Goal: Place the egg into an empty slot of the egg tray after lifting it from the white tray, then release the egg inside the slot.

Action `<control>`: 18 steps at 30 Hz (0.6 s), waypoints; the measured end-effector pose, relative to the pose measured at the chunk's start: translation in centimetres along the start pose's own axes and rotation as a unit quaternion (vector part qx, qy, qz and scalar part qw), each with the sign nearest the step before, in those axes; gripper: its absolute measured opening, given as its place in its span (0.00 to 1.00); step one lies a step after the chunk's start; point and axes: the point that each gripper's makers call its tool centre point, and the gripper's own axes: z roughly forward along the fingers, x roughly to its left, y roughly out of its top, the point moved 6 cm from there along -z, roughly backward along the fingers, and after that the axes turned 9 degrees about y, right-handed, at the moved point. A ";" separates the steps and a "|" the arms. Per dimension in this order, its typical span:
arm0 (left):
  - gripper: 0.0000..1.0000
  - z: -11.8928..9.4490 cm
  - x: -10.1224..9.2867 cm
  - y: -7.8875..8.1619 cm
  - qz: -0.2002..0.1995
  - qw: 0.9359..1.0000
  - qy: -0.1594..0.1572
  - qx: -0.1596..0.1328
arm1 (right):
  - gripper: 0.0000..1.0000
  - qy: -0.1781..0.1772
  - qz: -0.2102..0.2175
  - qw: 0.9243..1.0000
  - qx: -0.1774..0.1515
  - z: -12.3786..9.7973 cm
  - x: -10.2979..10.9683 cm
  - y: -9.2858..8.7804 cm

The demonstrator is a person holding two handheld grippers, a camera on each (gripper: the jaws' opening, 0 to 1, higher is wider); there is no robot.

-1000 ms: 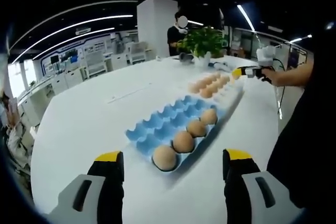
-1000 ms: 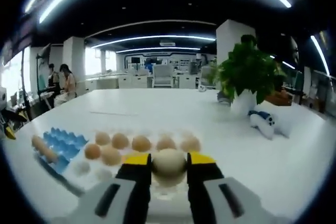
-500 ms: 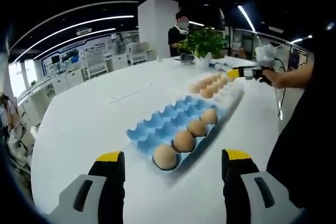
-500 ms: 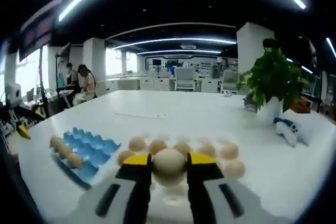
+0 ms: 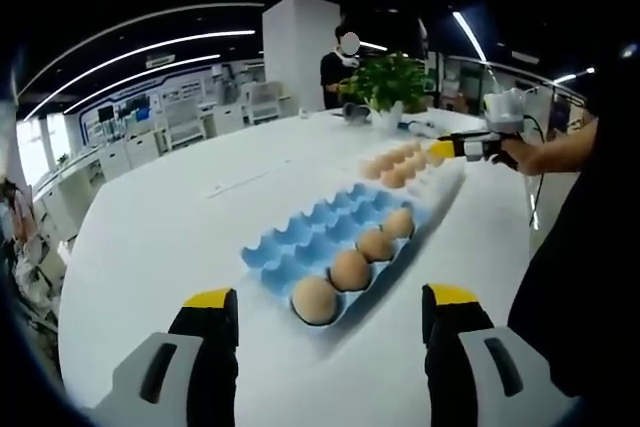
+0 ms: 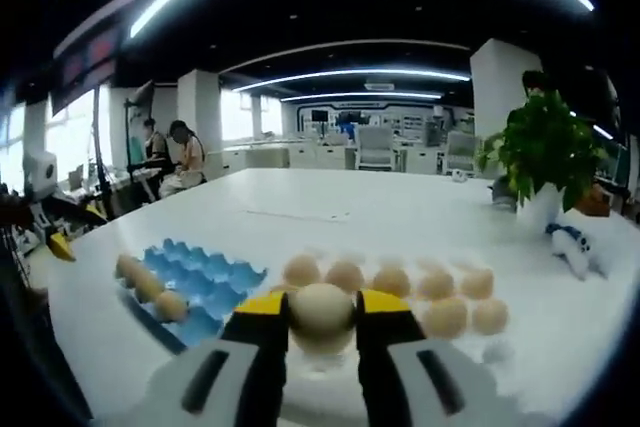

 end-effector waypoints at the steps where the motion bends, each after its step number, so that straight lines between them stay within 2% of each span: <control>1: 0.76 0.0 0.0 0.0 0.000 1.000 0.000 0.000 | 0.25 0.002 -0.003 1.000 -0.001 0.1 0.2 0.0; 18: 0.76 0.0 0.1 0.2 0.001 1.000 0.002 -0.004 | 0.26 0.079 -0.003 0.997 0.006 3.0 5.0 -0.5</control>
